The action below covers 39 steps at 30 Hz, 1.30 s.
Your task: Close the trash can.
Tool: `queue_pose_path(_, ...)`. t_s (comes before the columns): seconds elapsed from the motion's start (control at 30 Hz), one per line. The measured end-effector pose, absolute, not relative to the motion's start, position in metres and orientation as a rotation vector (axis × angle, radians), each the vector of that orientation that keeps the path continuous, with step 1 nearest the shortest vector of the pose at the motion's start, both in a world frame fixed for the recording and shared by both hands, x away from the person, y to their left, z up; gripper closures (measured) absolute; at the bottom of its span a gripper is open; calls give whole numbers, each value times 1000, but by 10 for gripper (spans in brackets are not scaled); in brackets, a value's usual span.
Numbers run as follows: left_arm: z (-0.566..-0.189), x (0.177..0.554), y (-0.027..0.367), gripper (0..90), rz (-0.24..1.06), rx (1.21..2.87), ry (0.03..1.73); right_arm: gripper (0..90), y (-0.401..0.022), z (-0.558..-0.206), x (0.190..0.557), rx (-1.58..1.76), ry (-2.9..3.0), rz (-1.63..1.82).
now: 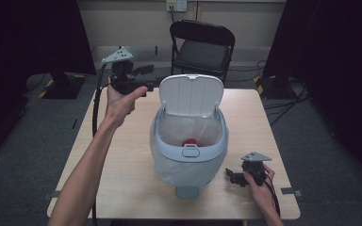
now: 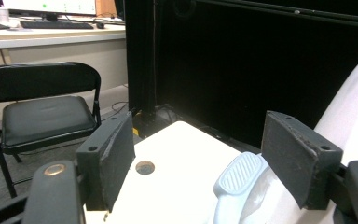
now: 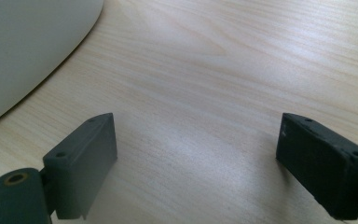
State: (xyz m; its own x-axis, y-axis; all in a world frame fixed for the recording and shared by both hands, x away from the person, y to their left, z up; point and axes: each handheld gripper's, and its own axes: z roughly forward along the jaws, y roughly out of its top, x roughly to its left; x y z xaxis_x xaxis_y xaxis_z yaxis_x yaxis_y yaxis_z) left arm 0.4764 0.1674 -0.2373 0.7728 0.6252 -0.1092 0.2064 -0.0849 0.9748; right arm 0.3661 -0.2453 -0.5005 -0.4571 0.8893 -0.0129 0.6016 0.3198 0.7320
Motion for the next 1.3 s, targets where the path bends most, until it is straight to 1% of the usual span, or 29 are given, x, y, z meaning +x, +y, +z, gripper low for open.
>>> queue_pose_path(0.13, -238, 470, 167, 274, 384, 1648, 653, 109, -245, -500, 366, 1320, 2176, 937)
queue_pose_path(0.23, -238, 465, 168, 273, 374, 1662, 628, 109, -245, -500, 366, 1320, 2176, 937)
queue_pose_path(0.37, -241, 457, 166, 265, 328, 1669, 608, 109, -245, -501, 366, 1320, 2176, 937)
queue_pose_path(0.6, -245, 442, 162, 259, 326, 1717, 573, 109, -245, -501, 366, 1319, 2176, 937)
queue_pose_path(0.8, -249, 435, 158, 264, 281, 1722, 567, 109, -245, -501, 366, 1318, 2176, 937)
queue_pose_path(0.83, -250, 433, 157, 263, 271, 1731, 563, 109, -245, -500, 366, 1319, 2176, 937)
queue_pose_path(0.9, -251, 429, 155, 231, 269, 1737, 560, 109, -245, -501, 366, 1318, 2176, 937)
queue_pose_path(1.03, -255, 421, 152, 230, 291, 1757, 544, 109, -245, -501, 366, 1319, 2176, 937)
queue_pose_path(1.3, -268, 407, 138, 210, 258, 1815, 516, 109, -245, -500, 366, 1320, 2176, 937)
